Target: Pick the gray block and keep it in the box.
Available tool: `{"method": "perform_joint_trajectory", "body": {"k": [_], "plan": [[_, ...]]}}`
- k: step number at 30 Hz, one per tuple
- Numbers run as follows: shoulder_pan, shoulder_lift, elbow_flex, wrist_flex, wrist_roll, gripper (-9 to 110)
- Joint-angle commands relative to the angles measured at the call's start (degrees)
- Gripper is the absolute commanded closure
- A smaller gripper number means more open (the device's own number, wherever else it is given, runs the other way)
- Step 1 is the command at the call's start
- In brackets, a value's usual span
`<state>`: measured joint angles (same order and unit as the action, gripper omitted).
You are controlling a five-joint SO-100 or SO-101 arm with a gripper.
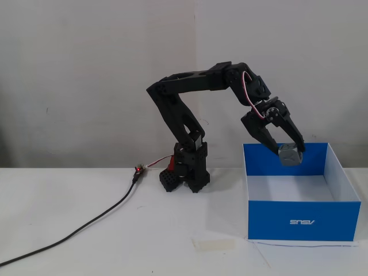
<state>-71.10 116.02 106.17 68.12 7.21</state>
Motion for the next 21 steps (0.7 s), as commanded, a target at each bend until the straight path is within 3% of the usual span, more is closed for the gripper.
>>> {"method": "perform_joint_trajectory", "body": {"k": [1,4,7,8,13,19,21], "plan": [[-0.62,-0.44,-0.79,-2.11,0.44,101],[-0.70,-2.11,-0.79,-2.37,0.00,97],[-0.70,-2.46,-0.97,-2.37,-0.35,74],[-0.62,-2.55,-1.14,-2.46,-0.35,72],[-0.09,-2.29,-1.32,-2.72,-0.44,79],[1.49,-0.18,-1.93,-1.14,-1.85,101],[3.16,0.62,-2.46,0.18,-2.46,101]]}}
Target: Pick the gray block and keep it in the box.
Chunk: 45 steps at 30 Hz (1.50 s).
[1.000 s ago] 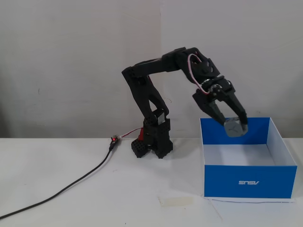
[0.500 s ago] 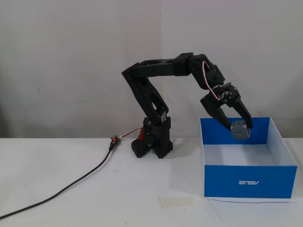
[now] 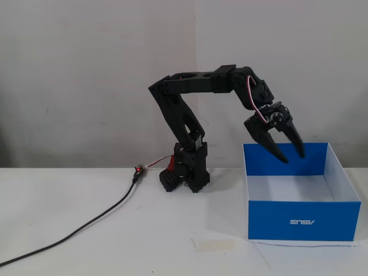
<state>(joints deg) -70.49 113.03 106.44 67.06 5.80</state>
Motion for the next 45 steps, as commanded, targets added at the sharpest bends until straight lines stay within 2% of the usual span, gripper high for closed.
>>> {"method": "perform_joint_trajectory", "body": {"k": [1,12,18,25,33,45], "plan": [[3.78,4.13,-2.90,2.11,-1.49,101],[26.54,8.61,-1.23,6.77,-8.61,101],[40.52,11.25,0.62,8.00,-9.23,101],[54.58,11.95,8.88,3.60,-9.23,101],[62.67,19.78,20.74,-3.60,-8.96,101],[65.57,44.91,42.36,-6.86,-6.24,101]]}}
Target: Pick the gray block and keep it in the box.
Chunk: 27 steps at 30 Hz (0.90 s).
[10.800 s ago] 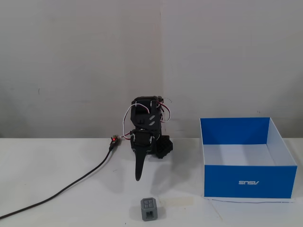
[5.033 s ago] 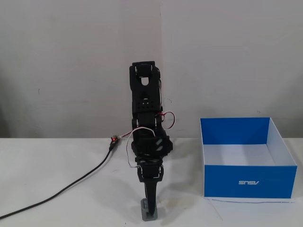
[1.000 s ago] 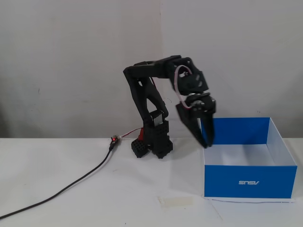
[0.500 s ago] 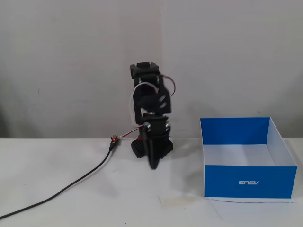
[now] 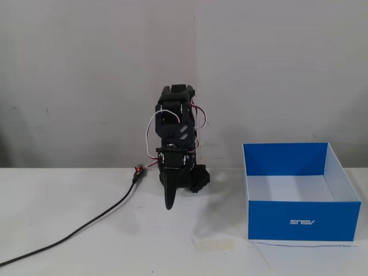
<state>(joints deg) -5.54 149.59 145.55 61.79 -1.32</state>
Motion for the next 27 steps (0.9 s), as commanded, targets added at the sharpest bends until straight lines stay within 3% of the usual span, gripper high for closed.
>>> {"method": "perform_joint_trajectory", "body": {"k": [1,17,27], "plan": [[0.79,10.20,4.66,-1.67,1.23,101],[2.81,40.61,21.36,-0.09,1.85,101],[2.37,46.67,24.43,3.69,2.46,101]]}}
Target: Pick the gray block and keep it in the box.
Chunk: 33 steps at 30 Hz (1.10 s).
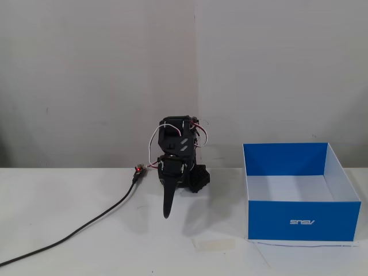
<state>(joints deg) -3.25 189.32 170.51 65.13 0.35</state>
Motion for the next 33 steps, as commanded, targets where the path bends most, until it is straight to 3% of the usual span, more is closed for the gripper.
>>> {"method": "perform_joint_trajectory", "body": {"k": [1,33], "plan": [[0.09,6.94,-0.53,0.53,0.79,101],[0.26,7.12,2.81,2.02,5.19,101]]}}
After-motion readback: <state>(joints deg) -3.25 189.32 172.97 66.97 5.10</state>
